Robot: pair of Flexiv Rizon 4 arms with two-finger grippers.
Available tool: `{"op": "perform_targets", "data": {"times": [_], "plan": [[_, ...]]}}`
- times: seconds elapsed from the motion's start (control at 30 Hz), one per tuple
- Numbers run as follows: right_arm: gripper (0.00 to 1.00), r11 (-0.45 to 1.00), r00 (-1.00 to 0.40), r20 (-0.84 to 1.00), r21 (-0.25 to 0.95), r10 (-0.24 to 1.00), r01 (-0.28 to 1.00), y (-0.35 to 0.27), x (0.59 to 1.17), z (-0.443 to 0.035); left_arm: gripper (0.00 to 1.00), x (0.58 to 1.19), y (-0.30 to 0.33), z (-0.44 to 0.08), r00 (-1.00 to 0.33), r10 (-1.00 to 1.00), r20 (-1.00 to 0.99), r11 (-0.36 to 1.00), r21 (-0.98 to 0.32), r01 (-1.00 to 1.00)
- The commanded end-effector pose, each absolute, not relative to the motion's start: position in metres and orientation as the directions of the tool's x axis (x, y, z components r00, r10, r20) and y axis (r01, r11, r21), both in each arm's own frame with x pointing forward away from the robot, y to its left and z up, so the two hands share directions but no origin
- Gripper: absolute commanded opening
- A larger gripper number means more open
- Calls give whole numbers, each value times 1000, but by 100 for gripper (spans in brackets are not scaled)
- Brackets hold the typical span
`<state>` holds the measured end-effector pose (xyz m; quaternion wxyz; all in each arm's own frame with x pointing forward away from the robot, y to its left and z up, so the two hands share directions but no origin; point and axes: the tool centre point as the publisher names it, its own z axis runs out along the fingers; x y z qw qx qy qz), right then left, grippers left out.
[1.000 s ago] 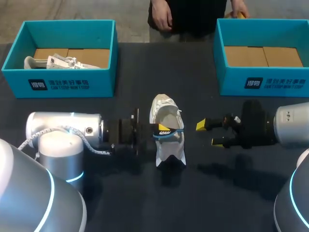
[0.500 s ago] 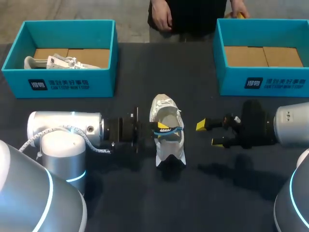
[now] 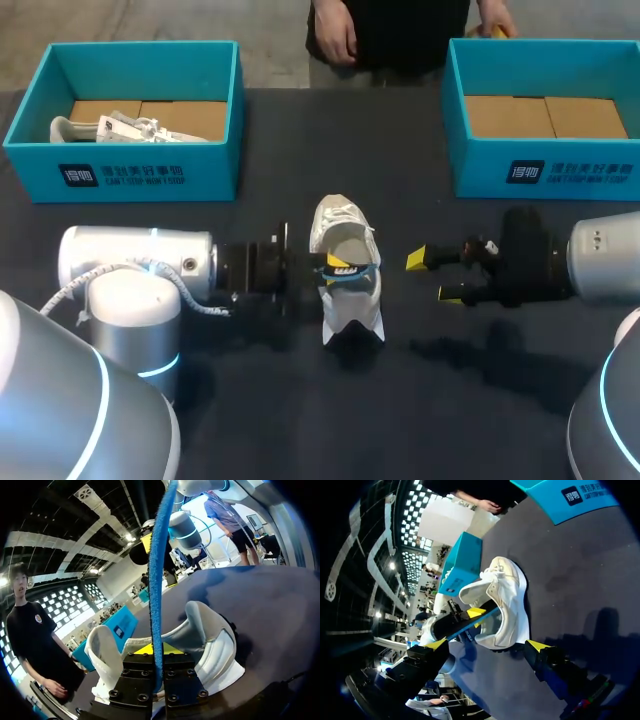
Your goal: Take the shoe out of the shoebox, open the shoe tongue, remove and reinsert the insole, then place the shoe into the shoebox
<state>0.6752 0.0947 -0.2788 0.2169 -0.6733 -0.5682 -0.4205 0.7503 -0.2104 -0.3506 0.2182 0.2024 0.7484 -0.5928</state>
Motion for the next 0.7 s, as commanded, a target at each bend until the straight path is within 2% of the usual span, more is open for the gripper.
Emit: {"op": "perform_targets", "data": {"times": [0.03, 0.1, 0.13, 0.2, 0.3, 0.7], "plan": [[100, -262, 3, 811, 186, 585, 947, 96, 674, -278, 2, 750, -213, -349, -821, 41, -570, 215, -797, 565], [100, -262, 3, 811, 186, 585, 947, 96, 674, -278, 3, 750, -213, -349, -820, 41, -570, 214, -797, 565], [100, -262, 3, 811, 186, 585, 947, 96, 674, -278, 21, 749, -212, -347, -819, 38, -573, 212, -796, 567], [100, -262, 3, 811, 186, 585, 947, 96, 674, -278, 24, 749, -212, -346, -819, 38, -573, 211, -796, 567], [100, -262, 3, 811, 186, 585, 947, 96, 674, -278, 44, 747, -209, -344, -816, 37, -577, 211, -794, 570], [100, -262, 3, 811, 186, 585, 947, 96, 674, -278, 38, 740, -206, -333, -811, 22, -585, 198, -792, 577]]}}
